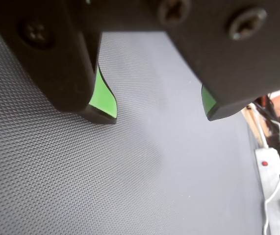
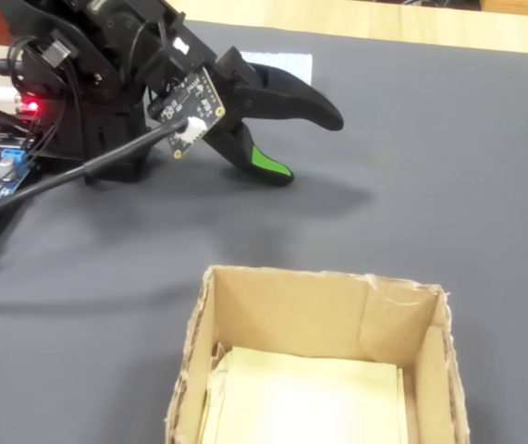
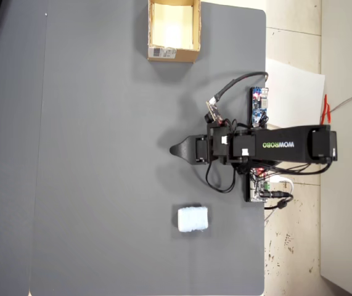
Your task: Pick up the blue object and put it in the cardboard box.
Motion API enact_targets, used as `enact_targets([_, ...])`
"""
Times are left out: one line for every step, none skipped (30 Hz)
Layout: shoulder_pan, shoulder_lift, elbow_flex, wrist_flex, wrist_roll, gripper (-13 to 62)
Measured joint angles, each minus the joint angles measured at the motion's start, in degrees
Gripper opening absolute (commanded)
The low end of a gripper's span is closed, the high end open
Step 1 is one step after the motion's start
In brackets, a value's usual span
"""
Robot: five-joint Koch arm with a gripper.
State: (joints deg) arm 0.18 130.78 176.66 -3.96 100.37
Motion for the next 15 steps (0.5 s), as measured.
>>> enact_targets([-0.26, 0.0, -0.09, 0.09, -0.09, 33.8])
enact_targets([-0.79, 0.0, -0.44, 0.26, 0.0, 33.8])
enact_targets([-1.58, 0.0, -0.7, 0.35, 0.0, 33.8])
enact_targets([-2.99, 0.09, -0.79, 0.53, -0.09, 33.8])
enact_targets([-4.39, 0.0, -1.14, 0.97, 0.0, 33.7])
enact_targets([-5.71, 0.0, -1.67, 1.67, 0.0, 33.6])
enact_targets([-7.03, 0.0, -2.55, 3.08, 0.18, 33.6])
enact_targets([-8.35, 0.0, -3.52, 4.75, 0.7, 33.4])
enact_targets([-10.46, 0.0, -5.8, 9.14, 2.29, 33.3])
enact_targets([-10.81, 0.0, -6.15, 9.93, 2.64, 33.3])
enact_targets([-11.78, 0.09, -7.12, 11.78, 3.16, 33.2])
enact_targets([-12.66, 0.09, -8.35, 13.71, 3.43, 33.2])
enact_targets([-13.36, 0.0, -9.4, 15.91, 3.52, 33.2])
enact_targets([-14.15, 0.09, -10.46, 18.28, 3.6, 33.2])
enact_targets([-15.03, 0.0, -11.69, 21.01, 3.6, 33.2])
